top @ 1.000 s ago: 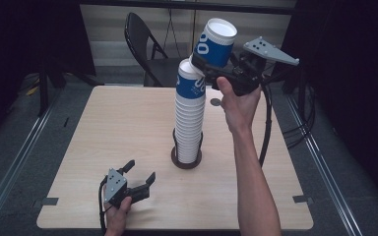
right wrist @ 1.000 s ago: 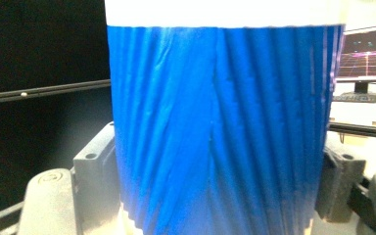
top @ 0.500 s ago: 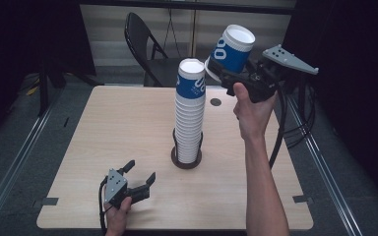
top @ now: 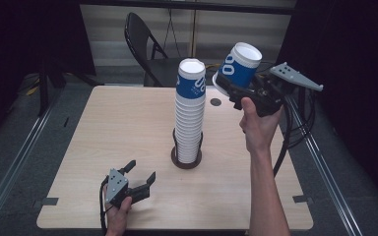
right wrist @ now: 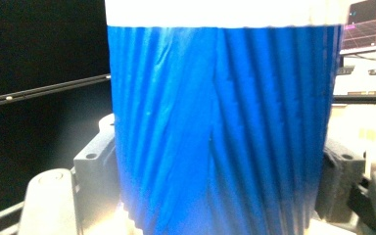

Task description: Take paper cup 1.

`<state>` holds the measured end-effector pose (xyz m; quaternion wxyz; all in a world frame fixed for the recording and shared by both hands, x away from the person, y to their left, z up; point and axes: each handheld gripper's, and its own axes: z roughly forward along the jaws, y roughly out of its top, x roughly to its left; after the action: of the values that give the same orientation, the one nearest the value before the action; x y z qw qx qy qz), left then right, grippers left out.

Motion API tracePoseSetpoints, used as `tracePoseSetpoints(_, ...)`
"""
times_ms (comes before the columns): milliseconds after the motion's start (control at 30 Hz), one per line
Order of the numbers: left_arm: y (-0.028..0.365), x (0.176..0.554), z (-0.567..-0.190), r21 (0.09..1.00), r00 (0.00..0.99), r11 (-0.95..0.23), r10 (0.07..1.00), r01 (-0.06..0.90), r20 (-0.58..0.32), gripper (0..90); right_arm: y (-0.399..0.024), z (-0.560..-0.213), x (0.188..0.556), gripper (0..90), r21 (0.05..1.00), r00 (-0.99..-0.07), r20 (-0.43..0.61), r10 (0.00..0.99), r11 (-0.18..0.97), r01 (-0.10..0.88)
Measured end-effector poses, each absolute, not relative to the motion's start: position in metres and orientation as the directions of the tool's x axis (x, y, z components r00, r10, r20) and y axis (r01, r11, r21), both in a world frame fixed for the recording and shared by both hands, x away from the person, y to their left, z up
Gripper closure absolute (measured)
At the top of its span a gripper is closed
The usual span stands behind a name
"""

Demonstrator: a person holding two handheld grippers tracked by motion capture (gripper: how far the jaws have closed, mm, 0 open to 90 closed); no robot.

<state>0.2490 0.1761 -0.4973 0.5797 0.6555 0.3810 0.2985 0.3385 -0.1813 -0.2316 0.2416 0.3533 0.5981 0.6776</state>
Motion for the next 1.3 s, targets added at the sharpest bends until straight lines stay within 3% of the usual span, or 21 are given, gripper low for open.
tracePoseSetpoints(300, 0.178, 0.251, -0.497, 0.984, 0.527, -0.020, 0.846, 0.177, -0.077, 20.6, -0.185, -0.259, 0.330, 22.1, 0.974, -0.631, 0.226, 0.742, -0.182, 0.135)
tracePoseSetpoints(367, 0.178, 0.252, -0.497, 0.983, 0.532, -0.023, 0.843, 0.183, -0.079, 16.0, -0.186, -0.264, 0.328, 22.1, 0.973, -0.629, 0.229, 0.743, -0.181, 0.142)
tracePoseSetpoints(1300, 0.176, 0.257, -0.492, 0.974, 0.611, -0.029, 0.783, 0.224, -0.117, 19.5, -0.179, -0.336, 0.304, 22.1, 0.944, -0.610, 0.324, 0.724, -0.204, 0.259)
